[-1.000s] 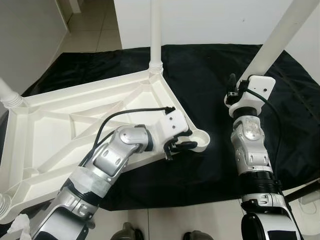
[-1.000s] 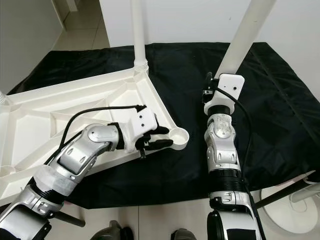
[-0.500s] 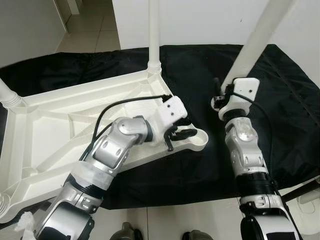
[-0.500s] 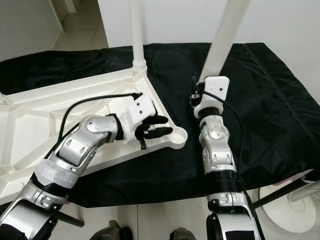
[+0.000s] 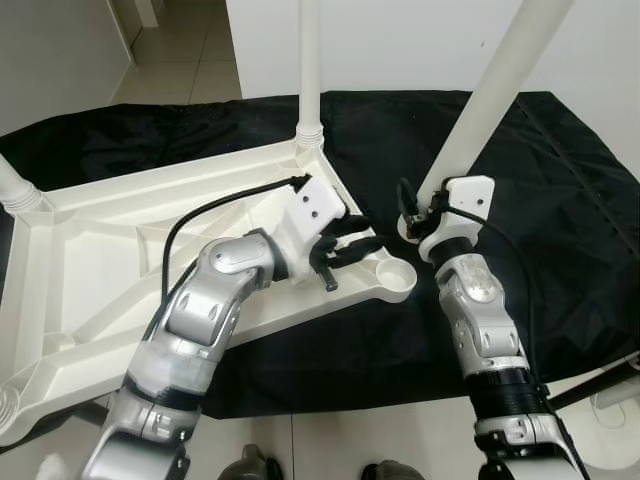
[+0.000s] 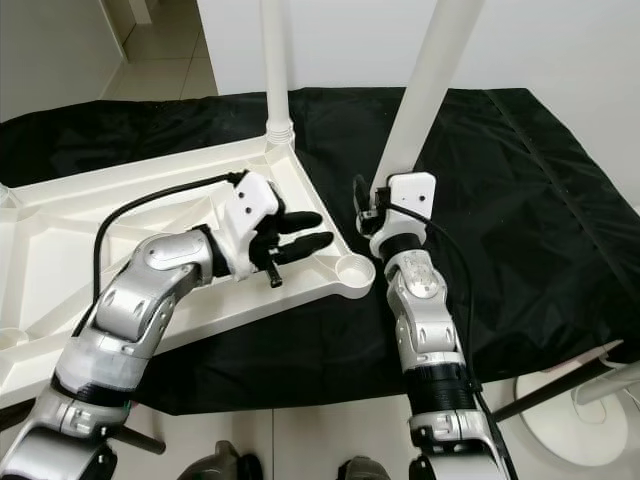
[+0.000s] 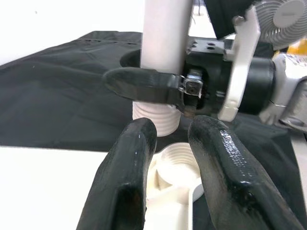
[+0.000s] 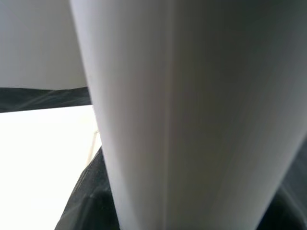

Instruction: Building children table

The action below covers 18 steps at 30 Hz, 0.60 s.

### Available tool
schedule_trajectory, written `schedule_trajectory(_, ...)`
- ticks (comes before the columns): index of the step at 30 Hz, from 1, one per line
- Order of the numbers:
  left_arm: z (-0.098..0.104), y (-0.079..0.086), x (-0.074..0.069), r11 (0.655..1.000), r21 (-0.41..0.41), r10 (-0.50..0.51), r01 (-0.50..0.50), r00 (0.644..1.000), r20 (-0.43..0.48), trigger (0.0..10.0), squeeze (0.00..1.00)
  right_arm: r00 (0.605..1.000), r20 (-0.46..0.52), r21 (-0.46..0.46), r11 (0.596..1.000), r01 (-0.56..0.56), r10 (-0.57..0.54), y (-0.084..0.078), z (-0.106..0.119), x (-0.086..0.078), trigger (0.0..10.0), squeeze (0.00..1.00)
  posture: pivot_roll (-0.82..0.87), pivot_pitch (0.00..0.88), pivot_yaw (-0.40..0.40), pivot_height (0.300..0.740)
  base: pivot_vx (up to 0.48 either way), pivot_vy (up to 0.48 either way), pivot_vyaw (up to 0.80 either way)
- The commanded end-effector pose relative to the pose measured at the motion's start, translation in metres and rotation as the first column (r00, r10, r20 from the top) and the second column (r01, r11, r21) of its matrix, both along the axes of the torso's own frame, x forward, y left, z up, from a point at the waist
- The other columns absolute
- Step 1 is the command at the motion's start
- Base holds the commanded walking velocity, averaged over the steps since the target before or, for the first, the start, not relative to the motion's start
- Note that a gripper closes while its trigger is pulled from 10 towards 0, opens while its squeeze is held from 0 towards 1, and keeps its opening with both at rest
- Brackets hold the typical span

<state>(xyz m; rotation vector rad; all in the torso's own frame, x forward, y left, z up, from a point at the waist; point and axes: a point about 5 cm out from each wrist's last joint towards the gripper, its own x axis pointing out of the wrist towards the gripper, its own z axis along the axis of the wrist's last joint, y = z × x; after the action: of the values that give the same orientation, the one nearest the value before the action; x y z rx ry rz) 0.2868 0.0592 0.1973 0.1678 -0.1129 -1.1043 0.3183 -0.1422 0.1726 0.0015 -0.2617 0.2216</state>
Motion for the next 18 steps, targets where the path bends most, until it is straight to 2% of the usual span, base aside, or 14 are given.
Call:
schedule_trajectory(1,0.0,0.01,0.004,0.97,-0.072,0.232,-0.232,0.973,-0.006,10.0,0.0,0.997,0.039,0.022,0.998,-0.065,0.064,0.009,0.005,-0.005,10.0,0.0,-0.07,0.007,0.011,0.74,0.0,0.0,0.0)
schedule_trajectory(4,-0.006,0.01,-0.002,0.975,-0.068,0.21,-0.212,0.977,-0.028,10.0,0.0,0.996,0.037,0.034,0.996,-0.087,0.085,0.012,0.003,-0.009,10.0,0.0,-0.07,0.001,0.004,0.74,0.0,0.0,0.0)
schedule_trajectory(6,-0.015,0.011,-0.011,0.98,-0.045,0.192,-0.194,0.98,-0.054,10.0,0.0,0.994,0.012,0.038,0.993,-0.109,0.108,0.015,-0.004,-0.014,10.0,0.0,-0.07,0.0,0.001,0.74,0.0,0.0,0.0)
schedule_trajectory(18,-0.017,0.011,-0.018,0.979,-0.047,0.196,-0.199,0.979,-0.058,10.0,0.0,0.988,-0.07,0.048,0.99,-0.133,0.136,0.01,-0.019,-0.021,10.0,0.0,-0.06,0.0,-0.006,0.74,0.0,0.0,0.0)
